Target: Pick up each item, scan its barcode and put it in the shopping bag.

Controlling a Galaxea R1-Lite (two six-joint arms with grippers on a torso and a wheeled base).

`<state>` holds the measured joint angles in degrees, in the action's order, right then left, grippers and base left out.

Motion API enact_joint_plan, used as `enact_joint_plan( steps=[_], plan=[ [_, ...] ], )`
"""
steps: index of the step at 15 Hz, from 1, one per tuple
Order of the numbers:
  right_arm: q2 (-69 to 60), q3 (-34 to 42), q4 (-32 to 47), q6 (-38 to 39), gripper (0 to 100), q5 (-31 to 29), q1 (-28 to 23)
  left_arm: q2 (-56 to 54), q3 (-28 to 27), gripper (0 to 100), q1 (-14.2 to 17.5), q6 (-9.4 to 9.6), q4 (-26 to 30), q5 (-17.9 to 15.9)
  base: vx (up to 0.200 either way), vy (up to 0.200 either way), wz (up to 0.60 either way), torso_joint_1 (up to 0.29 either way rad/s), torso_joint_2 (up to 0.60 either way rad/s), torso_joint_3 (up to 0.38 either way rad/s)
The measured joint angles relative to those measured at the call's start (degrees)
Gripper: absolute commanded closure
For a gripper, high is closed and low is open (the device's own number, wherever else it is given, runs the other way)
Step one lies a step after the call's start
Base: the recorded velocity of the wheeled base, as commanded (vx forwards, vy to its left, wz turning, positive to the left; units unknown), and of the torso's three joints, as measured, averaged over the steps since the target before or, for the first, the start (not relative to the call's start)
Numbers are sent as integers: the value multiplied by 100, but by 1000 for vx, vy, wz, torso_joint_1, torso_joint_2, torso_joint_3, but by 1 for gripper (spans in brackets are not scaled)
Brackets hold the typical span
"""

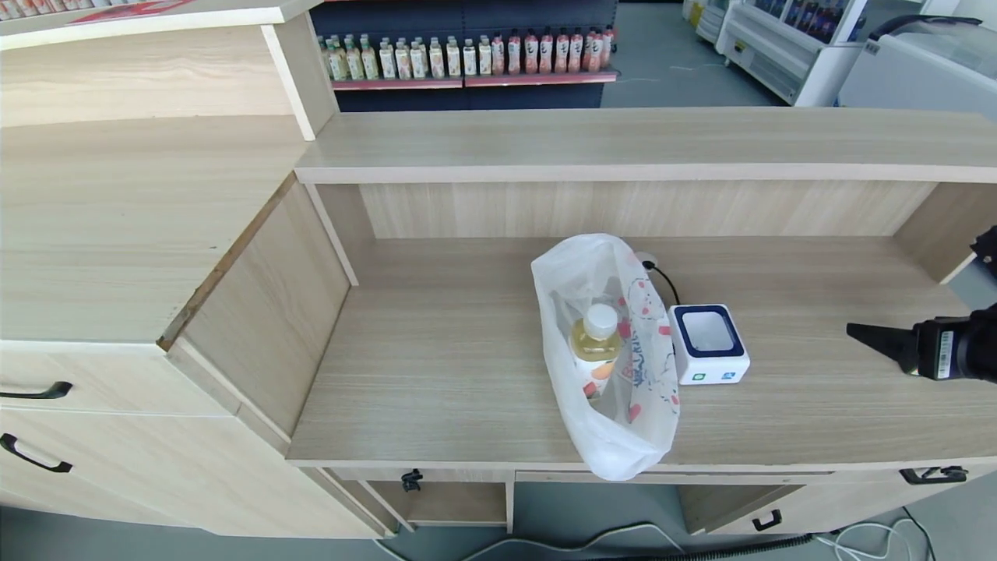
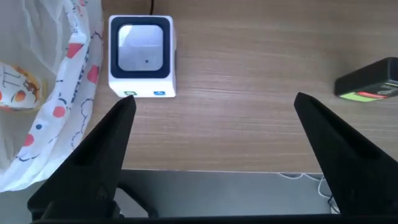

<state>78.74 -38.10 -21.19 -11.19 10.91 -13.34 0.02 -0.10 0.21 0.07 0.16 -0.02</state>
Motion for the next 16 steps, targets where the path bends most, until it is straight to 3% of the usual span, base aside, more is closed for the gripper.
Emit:
enact_joint_plan(
  steps=[4,10,16],
  plan=[
    [-151,190,212,-163,0,-7,-90,0,0,0,-10,2,2,2,0,-200,0,-2,-1,0],
    [-106,169,778,-1899,0,-11,-851,0,0,0,-5,2,2,2,0,-200,0,0,0,-2],
    [-16,158,929,-2471,0,-13,-1084,0,0,0,-7,2,0,2,0,-200,0,2,2,2]
  ],
)
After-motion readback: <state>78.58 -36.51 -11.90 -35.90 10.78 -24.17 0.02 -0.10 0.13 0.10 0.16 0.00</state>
